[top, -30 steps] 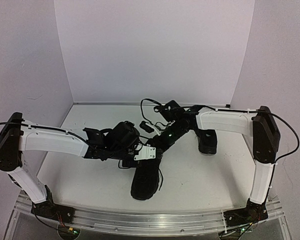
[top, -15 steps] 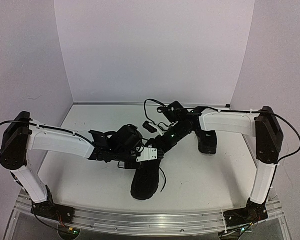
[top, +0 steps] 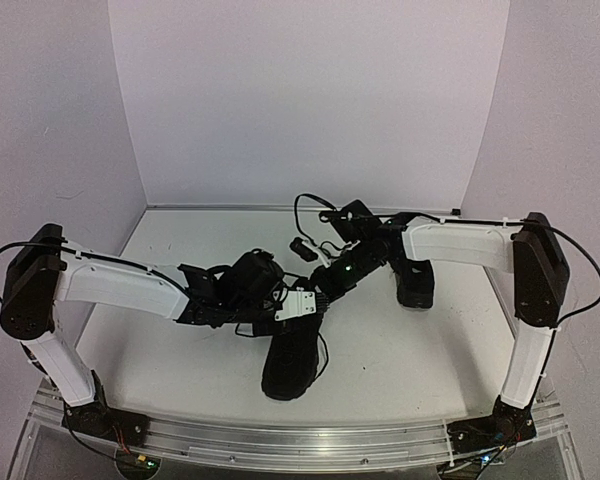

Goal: Tie the shoes

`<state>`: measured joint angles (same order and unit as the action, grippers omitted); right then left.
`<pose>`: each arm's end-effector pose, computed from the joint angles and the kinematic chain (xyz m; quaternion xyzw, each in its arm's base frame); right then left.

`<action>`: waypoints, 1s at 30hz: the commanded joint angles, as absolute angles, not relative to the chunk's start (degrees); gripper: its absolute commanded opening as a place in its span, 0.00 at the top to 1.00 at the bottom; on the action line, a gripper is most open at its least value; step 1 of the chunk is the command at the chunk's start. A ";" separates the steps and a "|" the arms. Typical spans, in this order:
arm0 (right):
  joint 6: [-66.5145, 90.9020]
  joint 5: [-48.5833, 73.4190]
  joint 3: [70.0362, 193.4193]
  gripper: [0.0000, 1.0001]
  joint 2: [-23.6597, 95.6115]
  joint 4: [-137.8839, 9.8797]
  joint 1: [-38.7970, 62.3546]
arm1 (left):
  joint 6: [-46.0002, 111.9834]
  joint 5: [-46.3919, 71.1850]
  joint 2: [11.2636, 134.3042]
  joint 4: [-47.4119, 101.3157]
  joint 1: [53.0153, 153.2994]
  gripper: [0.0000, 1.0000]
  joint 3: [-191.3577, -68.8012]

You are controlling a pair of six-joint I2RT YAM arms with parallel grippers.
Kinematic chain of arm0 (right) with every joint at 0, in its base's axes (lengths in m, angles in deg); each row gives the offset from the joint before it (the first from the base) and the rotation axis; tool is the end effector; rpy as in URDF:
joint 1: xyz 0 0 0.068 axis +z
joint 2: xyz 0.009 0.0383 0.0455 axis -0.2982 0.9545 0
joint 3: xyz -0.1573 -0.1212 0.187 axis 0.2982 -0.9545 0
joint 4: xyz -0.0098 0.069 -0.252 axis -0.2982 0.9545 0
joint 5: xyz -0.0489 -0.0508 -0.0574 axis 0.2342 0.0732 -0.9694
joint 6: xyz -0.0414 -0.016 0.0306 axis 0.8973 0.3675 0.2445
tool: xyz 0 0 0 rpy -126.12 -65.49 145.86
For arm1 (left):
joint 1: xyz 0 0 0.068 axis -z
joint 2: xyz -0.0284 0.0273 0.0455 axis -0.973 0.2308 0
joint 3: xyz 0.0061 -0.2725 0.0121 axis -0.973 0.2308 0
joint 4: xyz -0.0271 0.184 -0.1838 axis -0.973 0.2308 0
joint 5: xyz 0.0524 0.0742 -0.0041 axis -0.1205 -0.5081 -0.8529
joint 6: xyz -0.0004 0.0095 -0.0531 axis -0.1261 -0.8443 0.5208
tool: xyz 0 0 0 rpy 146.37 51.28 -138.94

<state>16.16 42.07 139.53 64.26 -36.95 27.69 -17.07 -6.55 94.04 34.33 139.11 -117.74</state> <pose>0.2779 0.3087 0.2270 -0.4172 0.8038 0.3978 0.1474 0.1741 -0.3193 0.2038 0.6777 0.6084 -0.0006 0.4130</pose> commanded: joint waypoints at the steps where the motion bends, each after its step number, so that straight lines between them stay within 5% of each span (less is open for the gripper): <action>1: 15.84 43.95 139.06 1.00 61.64 -38.07 28.08 | -14.32 -9.42 94.00 28.77 138.75 1.00 -117.27; 17: 15.51 46.50 137.95 0.99 61.03 -38.47 27.95 | -13.94 -13.83 96.47 20.88 138.71 1.00 -115.08; 30: 10.79 49.51 135.73 0.70 58.48 -41.45 21.75 | -14.85 -13.11 94.62 18.08 138.71 1.00 -111.81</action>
<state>12.99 49.34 135.94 61.25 -39.20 24.13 -15.95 -11.94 96.03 20.92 139.04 -112.37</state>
